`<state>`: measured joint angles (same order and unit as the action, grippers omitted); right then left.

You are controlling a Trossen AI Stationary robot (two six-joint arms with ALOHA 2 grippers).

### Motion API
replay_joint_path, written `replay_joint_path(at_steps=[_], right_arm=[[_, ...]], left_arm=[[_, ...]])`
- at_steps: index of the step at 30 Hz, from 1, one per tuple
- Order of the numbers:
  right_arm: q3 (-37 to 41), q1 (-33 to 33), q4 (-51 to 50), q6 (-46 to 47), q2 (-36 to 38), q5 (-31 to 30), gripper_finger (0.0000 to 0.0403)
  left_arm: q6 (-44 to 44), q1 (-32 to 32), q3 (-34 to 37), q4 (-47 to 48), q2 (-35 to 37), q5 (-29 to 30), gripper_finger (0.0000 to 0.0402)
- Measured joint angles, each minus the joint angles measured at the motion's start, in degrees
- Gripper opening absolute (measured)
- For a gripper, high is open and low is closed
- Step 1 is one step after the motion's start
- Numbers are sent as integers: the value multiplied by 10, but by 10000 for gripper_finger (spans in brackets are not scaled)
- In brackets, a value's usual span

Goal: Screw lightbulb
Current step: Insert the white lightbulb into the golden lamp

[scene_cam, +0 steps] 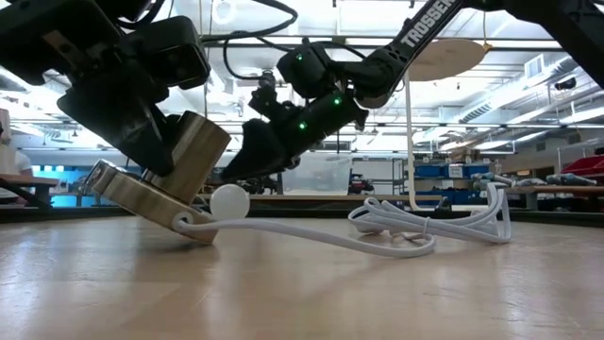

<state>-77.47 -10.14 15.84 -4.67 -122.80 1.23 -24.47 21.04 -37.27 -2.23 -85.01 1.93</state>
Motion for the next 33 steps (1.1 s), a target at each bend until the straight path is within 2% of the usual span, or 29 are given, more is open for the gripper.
replay_joint_path(at_steps=[6, 10, 24, 33], right_arm=[[0, 1, 28, 25, -16, -2, 347], [0, -2, 46, 35, -38, -30, 349], [-2, -4, 111, 57, -66, -17, 335], [-2, -19, 47, 68, -58, -31, 298]], left_arm=[[0, 0, 0, -7, -1, -1, 162], [0, 0, 1, -10, -1, -1, 162], [1, 0, 1, -11, -1, -1, 162], [2, 0, 1, -12, -1, -1, 162]])
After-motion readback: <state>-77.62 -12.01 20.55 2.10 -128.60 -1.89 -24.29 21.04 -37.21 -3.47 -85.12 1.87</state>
